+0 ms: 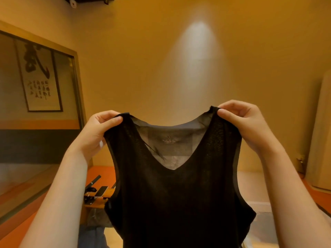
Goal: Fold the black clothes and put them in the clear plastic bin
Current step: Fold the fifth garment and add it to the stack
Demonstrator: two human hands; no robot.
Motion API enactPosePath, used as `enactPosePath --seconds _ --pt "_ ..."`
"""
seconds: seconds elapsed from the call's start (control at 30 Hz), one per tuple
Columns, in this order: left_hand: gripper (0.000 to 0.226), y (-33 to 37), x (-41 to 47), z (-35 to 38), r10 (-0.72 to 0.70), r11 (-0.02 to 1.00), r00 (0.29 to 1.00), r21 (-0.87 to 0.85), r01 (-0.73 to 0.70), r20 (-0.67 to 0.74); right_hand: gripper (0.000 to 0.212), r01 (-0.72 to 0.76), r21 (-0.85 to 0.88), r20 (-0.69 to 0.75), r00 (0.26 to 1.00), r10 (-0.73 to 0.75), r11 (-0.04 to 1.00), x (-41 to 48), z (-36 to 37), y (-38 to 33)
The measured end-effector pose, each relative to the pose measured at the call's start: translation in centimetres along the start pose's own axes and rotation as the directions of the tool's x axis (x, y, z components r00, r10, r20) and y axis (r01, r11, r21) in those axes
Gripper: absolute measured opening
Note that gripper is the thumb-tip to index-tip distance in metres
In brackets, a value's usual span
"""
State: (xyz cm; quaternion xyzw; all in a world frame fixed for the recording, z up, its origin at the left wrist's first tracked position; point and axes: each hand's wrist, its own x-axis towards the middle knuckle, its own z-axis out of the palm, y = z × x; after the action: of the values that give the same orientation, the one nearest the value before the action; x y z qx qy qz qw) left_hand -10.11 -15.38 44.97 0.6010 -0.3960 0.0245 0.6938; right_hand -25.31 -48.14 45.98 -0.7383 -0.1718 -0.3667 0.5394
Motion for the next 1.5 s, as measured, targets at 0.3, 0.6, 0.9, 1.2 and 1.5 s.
enactPosePath --seconds 0.3,0.6,0.9,1.2,1.5 --pt "0.041 -5.2 2.7 0.8 -0.194 0.967 0.980 0.156 0.199 -0.048 0.013 -0.282 -0.137 0.089 0.951 0.295 0.950 0.5 0.9 7.1" --pt "0.006 -24.0 0.0 0.6 -0.478 0.750 0.838 0.373 0.546 -0.264 0.013 -0.614 -0.316 -0.120 0.782 0.611 0.723 -7.0 6.4 26.9" --pt "0.009 -37.5 -3.1 -1.0 -0.599 0.554 0.747 0.523 0.648 -0.290 0.010 -0.672 -0.554 -0.247 0.697 0.673 0.492 -11.2 9.3 36.5" --pt "0.011 -44.6 -0.7 -1.7 -0.663 0.420 0.696 0.631 0.651 -0.276 0.010 -0.762 -0.497 -0.325 0.607 0.725 0.416 -11.3 12.1 42.7" --pt "0.062 -49.4 -5.7 -0.2 -0.744 0.399 0.664 0.747 0.532 -0.075 0.047 -0.779 -0.529 -0.197 0.498 0.844 0.336 -16.2 16.5 45.6"
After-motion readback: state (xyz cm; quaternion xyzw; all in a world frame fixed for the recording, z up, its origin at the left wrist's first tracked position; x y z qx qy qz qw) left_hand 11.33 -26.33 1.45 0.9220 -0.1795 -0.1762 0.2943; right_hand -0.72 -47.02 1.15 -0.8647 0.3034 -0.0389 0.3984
